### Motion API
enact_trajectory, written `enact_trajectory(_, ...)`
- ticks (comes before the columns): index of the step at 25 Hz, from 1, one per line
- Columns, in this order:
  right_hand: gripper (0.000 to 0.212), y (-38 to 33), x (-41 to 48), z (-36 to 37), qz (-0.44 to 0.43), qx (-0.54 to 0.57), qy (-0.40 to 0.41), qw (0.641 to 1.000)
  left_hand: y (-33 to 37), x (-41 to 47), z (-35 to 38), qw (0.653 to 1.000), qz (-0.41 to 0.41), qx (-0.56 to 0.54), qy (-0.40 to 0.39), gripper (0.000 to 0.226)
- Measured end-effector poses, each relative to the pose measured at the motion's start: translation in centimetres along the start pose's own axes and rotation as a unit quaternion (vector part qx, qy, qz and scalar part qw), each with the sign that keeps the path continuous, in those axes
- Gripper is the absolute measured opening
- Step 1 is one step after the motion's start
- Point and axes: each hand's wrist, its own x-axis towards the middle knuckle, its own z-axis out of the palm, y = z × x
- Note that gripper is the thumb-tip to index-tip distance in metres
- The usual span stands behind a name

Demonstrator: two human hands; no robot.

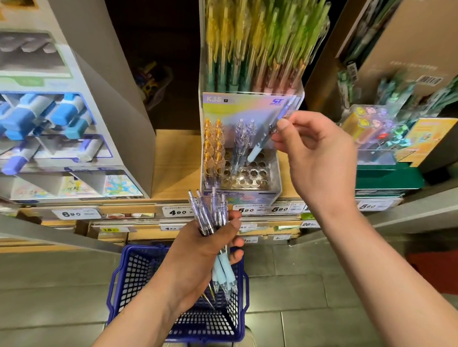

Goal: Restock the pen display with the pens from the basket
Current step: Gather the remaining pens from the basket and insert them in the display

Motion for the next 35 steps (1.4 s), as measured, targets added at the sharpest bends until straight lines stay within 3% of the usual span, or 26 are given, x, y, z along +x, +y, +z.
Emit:
enact_trajectory(7, 0.01, 1.6, -0.9, 2.2, -0.071, -0.151, -0.051, 0.985, 0.3, 0.0, -0.2, 1.0, -0.003, -0.013, -0.015, 0.029)
enact_trajectory(11, 0.012, 2.2, -1.1, 2.3, -0.053, -0.191, -0.061, 0.978, 0.3, -0.1, -0.3, 1.0, -0.005, -0.011, -0.003, 0.034)
enact_trajectory(14, 0.014, 2.1, -2.0, 1.9, -0.004, -0.203, -0.093, 0.975, 0.2, -0.1, -0.3, 1.0, -0.002, 0.002, 0.002, 0.025)
enact_trajectory(15, 0.015, 2.1, -2.7, 1.6, 0.02, -0.188, -0.115, 0.975, 0.3, -0.2, -0.3, 1.0, -0.001, 0.005, 0.0, 0.02)
enact_trajectory(17, 0.019, 1.9, -4.0, 1.1, 0.125, -0.081, -0.234, 0.961, 0.4, -0.4, -0.2, 1.0, 0.004, 0.017, -0.007, 0.013)
enact_trajectory(19, 0.02, 1.4, -5.2, 0.3, 0.236, 0.098, -0.366, 0.895, 0.6, -0.6, -0.2, 1.0, 0.013, 0.027, -0.011, 0.016)
enact_trajectory(20, 0.022, 1.4, -5.5, -0.1, 0.26, 0.164, -0.393, 0.867, 0.7, -0.6, -0.2, 0.999, 0.018, 0.027, -0.01, 0.02)
enact_trajectory(22, 0.025, 1.6, -5.5, -0.5, 0.251, 0.184, -0.405, 0.86, 0.7, -0.7, -0.1, 0.999, 0.028, 0.021, -0.007, 0.025)
enact_trajectory(26, 0.012, 1.6, -5.3, 0.0, 0.23, 0.12, -0.366, 0.894, 0.5, -0.7, 0.1, 1.0, 0.024, 0.007, 0.001, 0.035)
enact_trajectory(29, 0.012, 1.1, -4.6, -0.3, 0.218, 0.138, -0.328, 0.909, 0.7, -0.6, 0.2, 1.0, 0.018, -0.005, 0.012, 0.037)
enact_trajectory(32, 0.015, 0.2, -3.0, -1.0, 0.161, 0.185, -0.177, 0.953, 0.6, -0.3, 0.0, 0.999, 0.001, -0.038, 0.038, 0.033)
enact_trajectory(35, 0.01, -0.4, -2.0, -0.7, 0.071, 0.138, -0.038, 0.987, 0.3, -0.2, -0.5, 0.998, -0.006, -0.031, 0.053, 0.025)
